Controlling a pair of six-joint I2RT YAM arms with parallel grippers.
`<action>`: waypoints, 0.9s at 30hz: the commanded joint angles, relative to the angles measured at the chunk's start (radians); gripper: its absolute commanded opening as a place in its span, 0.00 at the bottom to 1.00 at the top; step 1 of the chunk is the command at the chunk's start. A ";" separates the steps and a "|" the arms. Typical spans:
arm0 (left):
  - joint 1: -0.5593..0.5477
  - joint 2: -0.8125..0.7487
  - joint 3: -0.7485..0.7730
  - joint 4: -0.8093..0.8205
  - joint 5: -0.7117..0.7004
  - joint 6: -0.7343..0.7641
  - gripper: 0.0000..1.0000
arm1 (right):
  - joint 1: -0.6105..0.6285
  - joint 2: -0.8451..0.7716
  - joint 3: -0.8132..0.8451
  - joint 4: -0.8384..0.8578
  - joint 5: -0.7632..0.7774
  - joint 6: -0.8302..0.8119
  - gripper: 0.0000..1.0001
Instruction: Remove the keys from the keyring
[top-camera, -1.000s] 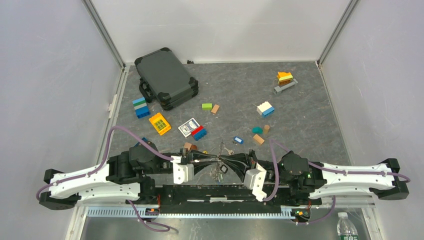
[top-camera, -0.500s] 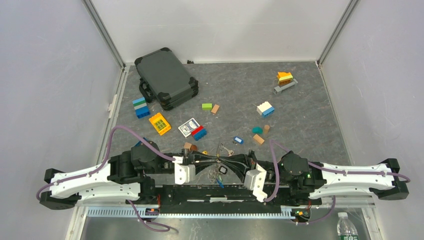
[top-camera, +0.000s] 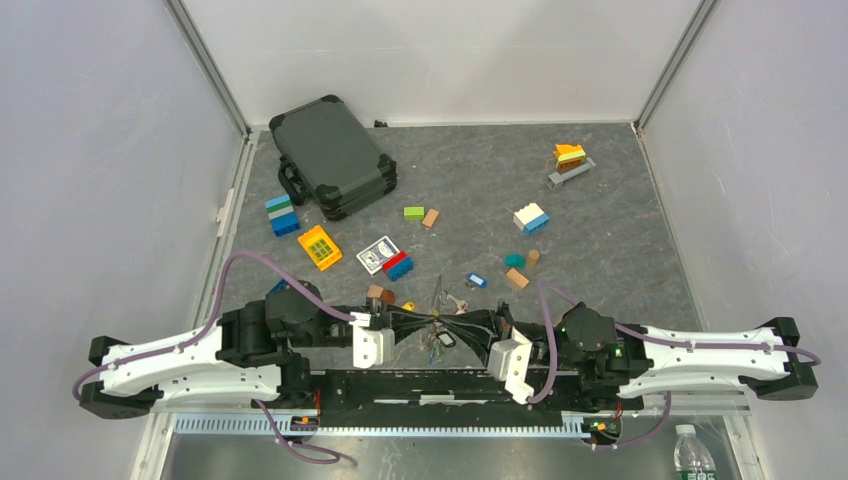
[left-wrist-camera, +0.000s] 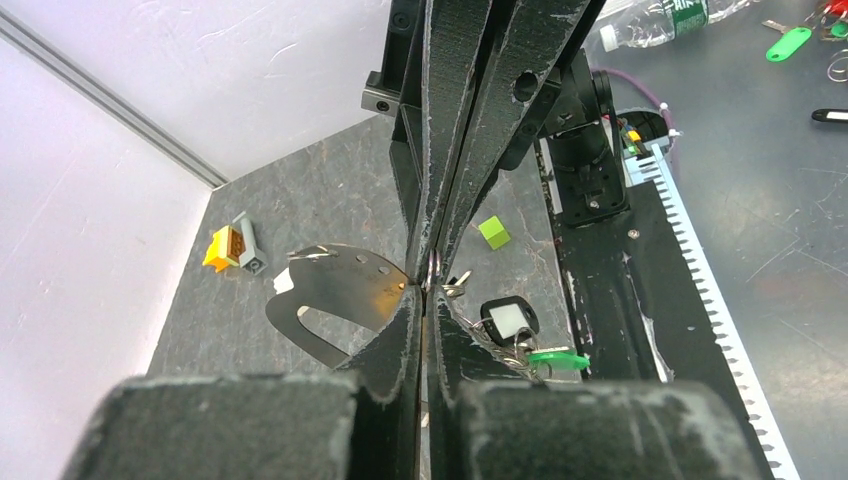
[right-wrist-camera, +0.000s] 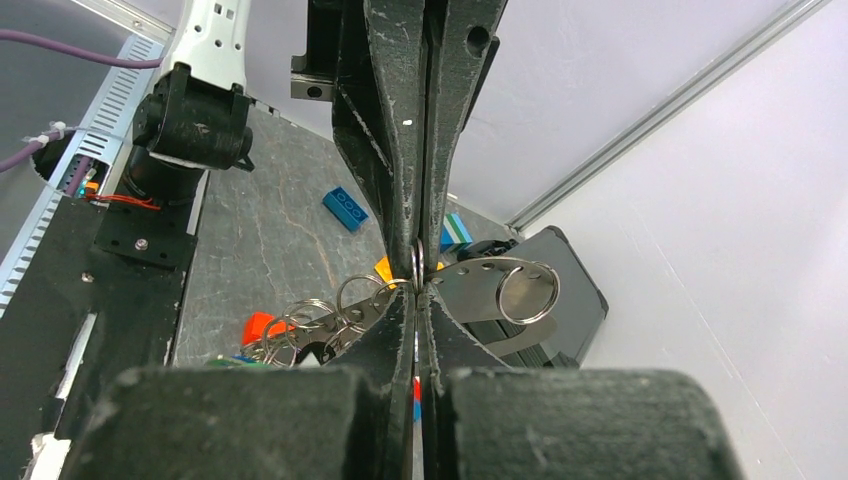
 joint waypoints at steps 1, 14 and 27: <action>0.000 0.024 0.032 -0.006 0.020 0.005 0.02 | 0.001 -0.015 0.009 0.061 0.003 0.001 0.00; -0.001 0.026 0.108 -0.141 -0.056 0.033 0.02 | 0.001 -0.074 -0.002 -0.026 0.047 -0.008 0.24; 0.000 0.038 0.152 -0.196 -0.067 0.053 0.02 | 0.001 -0.053 -0.118 0.159 0.091 0.103 0.39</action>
